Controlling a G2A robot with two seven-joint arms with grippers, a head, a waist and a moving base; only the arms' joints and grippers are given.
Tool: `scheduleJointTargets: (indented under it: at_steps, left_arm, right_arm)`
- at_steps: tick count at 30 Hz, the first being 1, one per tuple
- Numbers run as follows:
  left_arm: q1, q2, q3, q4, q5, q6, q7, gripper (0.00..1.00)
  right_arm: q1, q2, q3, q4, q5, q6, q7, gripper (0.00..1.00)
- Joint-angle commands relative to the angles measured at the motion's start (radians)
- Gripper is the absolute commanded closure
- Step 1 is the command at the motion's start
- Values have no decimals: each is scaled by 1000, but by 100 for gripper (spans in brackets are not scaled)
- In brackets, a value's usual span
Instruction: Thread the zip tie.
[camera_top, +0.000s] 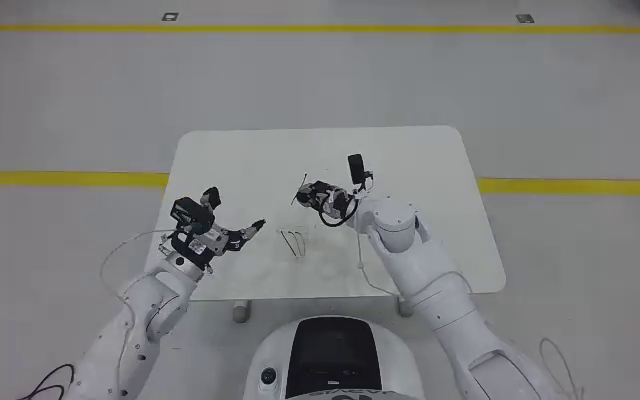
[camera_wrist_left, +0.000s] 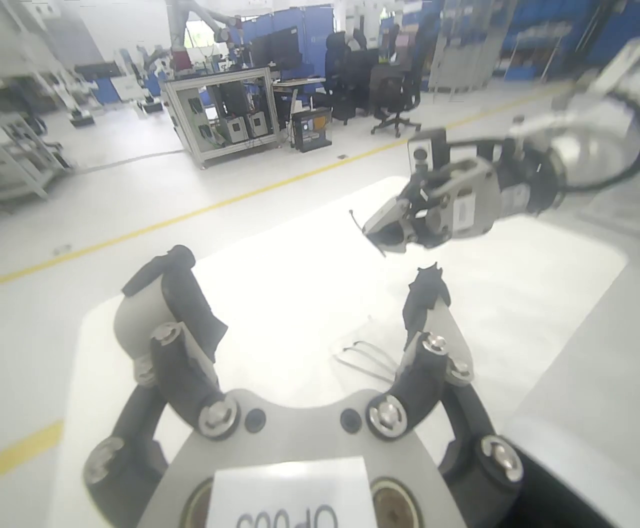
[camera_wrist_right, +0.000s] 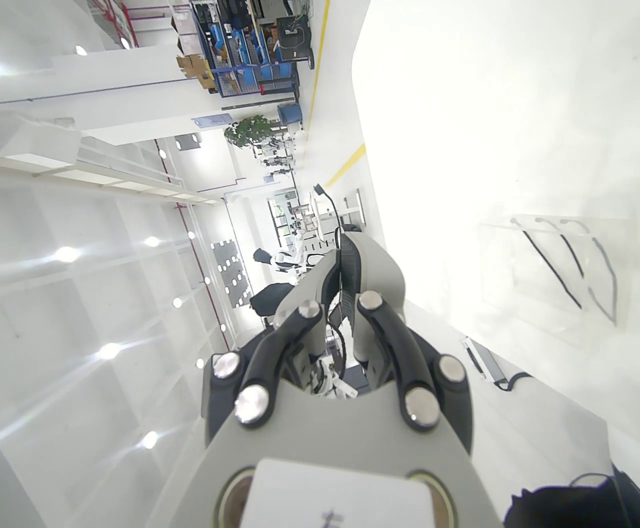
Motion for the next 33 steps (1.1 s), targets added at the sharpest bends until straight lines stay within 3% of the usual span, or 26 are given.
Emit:
scheduleJointTargets:
  at_steps: [1, 3, 11, 12, 14, 15, 18, 21, 24, 26, 29, 31, 33]
  left_arm:
    - [-5, 20, 8, 24, 120, 0, 64, 0]
    - [-9, 32, 19, 42, 154, 0, 109, 0]
    - [-9, 32, 19, 42, 154, 0, 109, 0]
    - [-17, 36, 26, 28, 196, 0, 104, 0]
    - [-39, 61, 48, 0, 196, 0, 83, 0]
    - [-52, 78, 55, -12, 196, 0, 63, 0]
    - [-100, 165, 106, -63, 196, 0, -12, 0]
    - [-160, 267, 182, -101, 196, 6, -95, 0]
    - [-227, 364, 292, -118, 196, 48, -135, 0]
    - [-280, 425, 385, -112, 196, 100, -139, 0]
    - [-357, 494, 516, -92, 196, 196, -123, 0]
    - [-418, 536, 621, -70, 196, 288, -94, 0]
    - [-418, 536, 621, -70, 196, 288, -94, 0]
  right_arm:
    - [6, 0, -9, 9, 10, 0, 13, 100]
    - [21, 0, -14, 28, 45, 0, 57, 100]
    - [21, 0, -14, 28, 45, 0, 57, 100]
    - [19, 0, -14, 27, 45, -2, 54, 100]
    - [13, 1, -18, 21, 43, 0, 41, 100]
    - [16, 1, -21, 22, 33, 0, 32, 100]
    - [26, 1, -34, 27, 25, 0, 14, 100]
    - [36, -1, -50, 34, 32, 0, -5, 100]
    - [48, -5, -70, 45, 47, 0, -24, 100]
    - [58, -8, -84, 56, 55, 0, -38, 100]
    - [70, -11, -98, 70, 71, 0, -52, 100]
    - [77, -13, -104, 76, 97, 0, -51, 100]
    - [79, -13, -105, 76, 98, 0, -53, 100]
